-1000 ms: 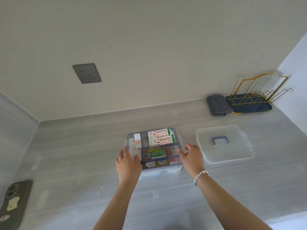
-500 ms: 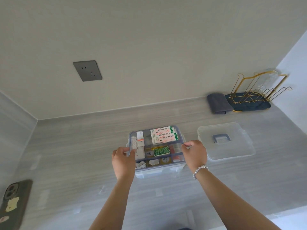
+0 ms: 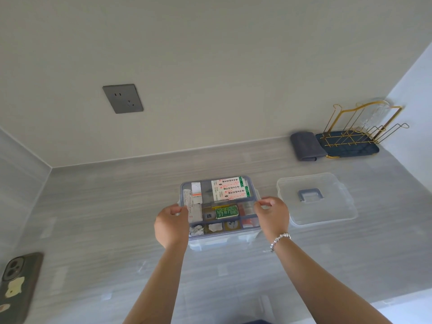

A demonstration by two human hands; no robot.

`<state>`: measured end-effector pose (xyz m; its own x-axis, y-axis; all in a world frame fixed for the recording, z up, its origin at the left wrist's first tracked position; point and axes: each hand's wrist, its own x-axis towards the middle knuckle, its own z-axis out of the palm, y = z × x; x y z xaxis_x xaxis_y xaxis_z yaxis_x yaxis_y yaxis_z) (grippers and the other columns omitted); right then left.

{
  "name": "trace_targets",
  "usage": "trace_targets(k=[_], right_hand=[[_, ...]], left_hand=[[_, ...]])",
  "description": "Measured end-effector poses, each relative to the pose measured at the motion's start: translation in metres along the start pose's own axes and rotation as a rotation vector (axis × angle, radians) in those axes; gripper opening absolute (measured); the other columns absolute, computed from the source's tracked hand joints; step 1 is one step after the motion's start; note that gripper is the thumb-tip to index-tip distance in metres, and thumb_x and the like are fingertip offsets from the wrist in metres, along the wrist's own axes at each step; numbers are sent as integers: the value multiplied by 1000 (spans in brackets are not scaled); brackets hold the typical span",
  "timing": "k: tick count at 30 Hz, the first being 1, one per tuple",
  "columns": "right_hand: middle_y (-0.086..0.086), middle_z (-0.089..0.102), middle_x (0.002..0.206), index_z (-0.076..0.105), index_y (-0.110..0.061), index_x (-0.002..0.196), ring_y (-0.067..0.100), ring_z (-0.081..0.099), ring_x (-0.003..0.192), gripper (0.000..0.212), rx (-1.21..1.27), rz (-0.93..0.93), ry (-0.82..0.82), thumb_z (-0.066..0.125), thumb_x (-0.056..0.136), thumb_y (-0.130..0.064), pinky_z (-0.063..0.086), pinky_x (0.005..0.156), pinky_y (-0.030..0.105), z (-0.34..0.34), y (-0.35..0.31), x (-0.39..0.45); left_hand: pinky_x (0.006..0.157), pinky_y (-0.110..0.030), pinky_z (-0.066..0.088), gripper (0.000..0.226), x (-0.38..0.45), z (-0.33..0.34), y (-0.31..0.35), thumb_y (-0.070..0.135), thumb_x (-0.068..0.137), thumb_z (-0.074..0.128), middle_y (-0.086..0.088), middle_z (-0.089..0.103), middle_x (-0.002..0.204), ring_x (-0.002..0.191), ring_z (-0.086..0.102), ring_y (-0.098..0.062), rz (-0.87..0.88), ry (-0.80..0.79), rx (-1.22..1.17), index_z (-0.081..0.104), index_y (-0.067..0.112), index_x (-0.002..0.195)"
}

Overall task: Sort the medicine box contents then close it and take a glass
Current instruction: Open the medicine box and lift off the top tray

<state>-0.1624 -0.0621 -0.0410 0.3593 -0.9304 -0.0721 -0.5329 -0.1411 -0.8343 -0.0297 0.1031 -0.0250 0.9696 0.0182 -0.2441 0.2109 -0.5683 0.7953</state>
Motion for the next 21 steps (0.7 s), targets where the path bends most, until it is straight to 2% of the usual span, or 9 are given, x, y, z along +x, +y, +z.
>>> trace_targets(k=[3,6,8,9,12,15,19,21], right_hand=[[-1,67,87,68,-15,78,15,61,85,3,88,41,1,68,75,-16,51,77,30,-2,-1,-2],[-7,67,76,65,-19,76,9,63,76,4,241,103,6,67,77,-16,49,65,18,-7,-4,-4],[-13,65,71,64,-21,74,0,62,71,8,322,110,21,68,79,-15,45,57,8,-13,-6,-5],[-14,65,71,64,-21,74,-1,61,71,8,351,110,31,68,79,-15,44,57,9,-17,-7,-4],[-11,65,74,65,-18,76,0,59,72,5,388,110,73,69,79,-16,44,59,8,-36,-4,1],[-8,66,79,66,-17,79,2,60,75,3,404,116,107,69,79,-16,43,59,1,-66,8,10],[-3,67,95,67,-17,106,10,62,87,22,401,167,110,64,84,-18,49,78,20,-114,35,25],[-1,69,99,66,-18,112,13,64,87,27,372,217,111,60,86,-21,53,80,28,-139,54,33]], left_hand=[[55,-20,39,5,-4,-4,6,22,80,66,-1,72,89,65,56,-12,21,13,-72,65,17,78],[51,-17,36,6,-9,-9,12,19,79,67,5,66,73,66,59,-12,62,22,-115,64,18,74],[54,-16,37,3,-13,-11,18,19,79,68,7,66,72,69,61,-11,93,22,-133,65,19,77],[55,-15,38,4,-16,-12,21,19,79,68,8,66,74,68,61,-8,109,16,-142,65,21,79],[60,-13,40,11,-27,-7,33,21,77,71,16,67,77,72,61,3,155,-43,-186,63,27,82],[62,-16,43,17,-42,8,45,24,75,73,17,68,77,73,63,4,172,-134,-203,62,31,85],[70,-27,52,30,-70,44,58,25,74,74,11,71,79,75,67,-8,197,-296,-183,63,24,102],[74,-33,54,36,-89,66,61,25,74,75,5,71,80,76,68,-15,218,-385,-166,63,20,107]])
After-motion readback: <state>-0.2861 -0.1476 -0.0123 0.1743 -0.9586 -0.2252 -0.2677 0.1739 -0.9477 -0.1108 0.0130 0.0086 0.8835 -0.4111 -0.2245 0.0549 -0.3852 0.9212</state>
